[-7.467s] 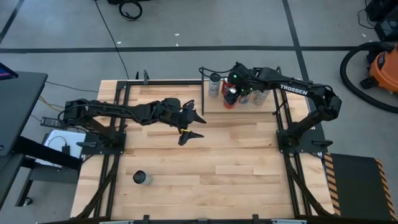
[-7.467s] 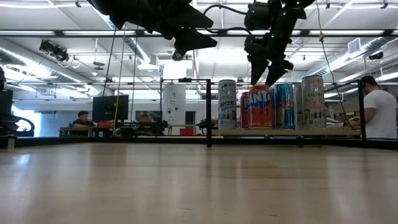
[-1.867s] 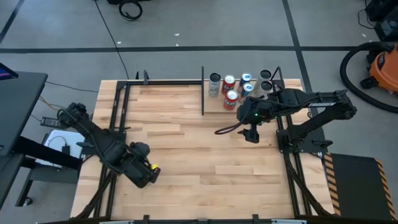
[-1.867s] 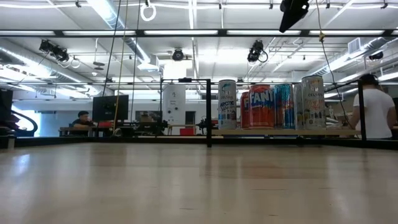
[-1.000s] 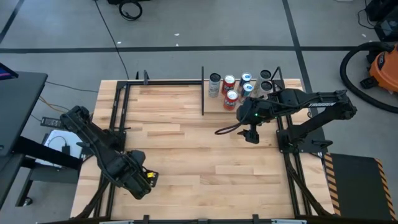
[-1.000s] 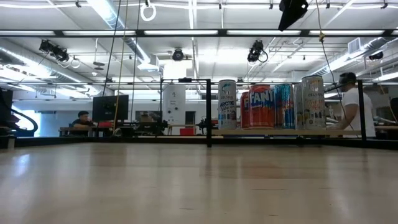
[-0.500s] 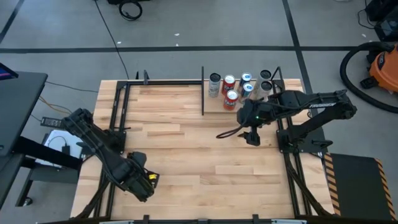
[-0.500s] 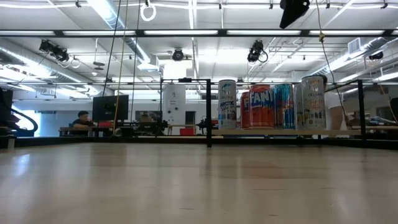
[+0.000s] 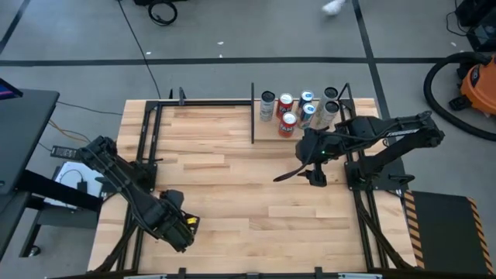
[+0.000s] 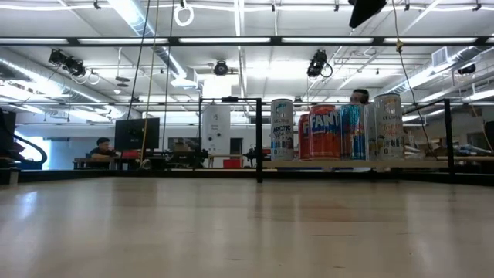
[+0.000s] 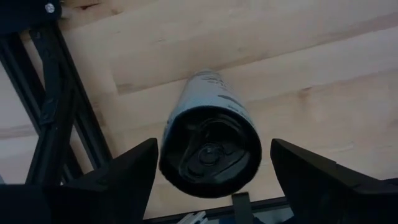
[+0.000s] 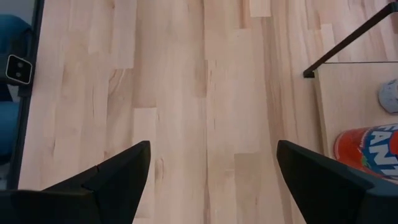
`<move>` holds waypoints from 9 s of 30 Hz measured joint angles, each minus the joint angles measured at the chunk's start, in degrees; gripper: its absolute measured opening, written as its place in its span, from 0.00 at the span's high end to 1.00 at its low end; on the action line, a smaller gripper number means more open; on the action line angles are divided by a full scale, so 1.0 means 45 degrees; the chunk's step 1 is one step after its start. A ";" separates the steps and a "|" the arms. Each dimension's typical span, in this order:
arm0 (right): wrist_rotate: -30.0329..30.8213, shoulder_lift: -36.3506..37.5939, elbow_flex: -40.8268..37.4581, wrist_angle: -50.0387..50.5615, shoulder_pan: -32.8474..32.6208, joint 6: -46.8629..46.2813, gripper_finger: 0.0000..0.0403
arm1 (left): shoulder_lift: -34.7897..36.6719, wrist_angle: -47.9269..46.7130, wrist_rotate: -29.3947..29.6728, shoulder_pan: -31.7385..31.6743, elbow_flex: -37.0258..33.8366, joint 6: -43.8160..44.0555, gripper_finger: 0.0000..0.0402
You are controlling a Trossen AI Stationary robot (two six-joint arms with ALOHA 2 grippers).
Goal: Place canned beverage on shelf
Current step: Put the white blue soda can on the shelf aligned with the other white blue soda can
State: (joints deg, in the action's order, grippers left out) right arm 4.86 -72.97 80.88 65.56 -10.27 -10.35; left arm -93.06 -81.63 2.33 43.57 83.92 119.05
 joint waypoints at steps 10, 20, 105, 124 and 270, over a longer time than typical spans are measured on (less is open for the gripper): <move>0.0001 -0.0005 0.0000 0.0000 -0.0061 0.0000 0.11 | -0.0731 0.0219 -0.0177 -0.0048 0.0000 -0.0786 0.22; 0.0001 -0.0005 0.0000 -0.0078 -0.0056 0.0000 0.11 | -0.0753 0.0113 -0.0230 -0.0068 0.0000 -0.0999 0.26; 0.1754 0.0005 0.0000 -0.0291 0.1338 -0.0044 0.11 | -0.1394 0.4896 -0.0244 -0.9561 0.0481 -3.9626 0.38; 0.1667 0.0005 0.0000 -0.0709 0.1338 -0.0024 0.11 | -0.1370 0.4149 -0.0199 -0.9267 0.0505 -3.7926 0.38; -0.1005 -0.7713 -0.0102 -1.2463 0.1814 0.3876 0.04 | 0.1039 -0.1864 -0.0884 -1.0229 0.5508 -3.0271 0.22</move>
State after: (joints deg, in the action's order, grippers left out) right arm 0.34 -107.68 80.42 9.47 -2.11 7.09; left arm -88.38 -90.02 -1.65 -2.46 108.71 -17.17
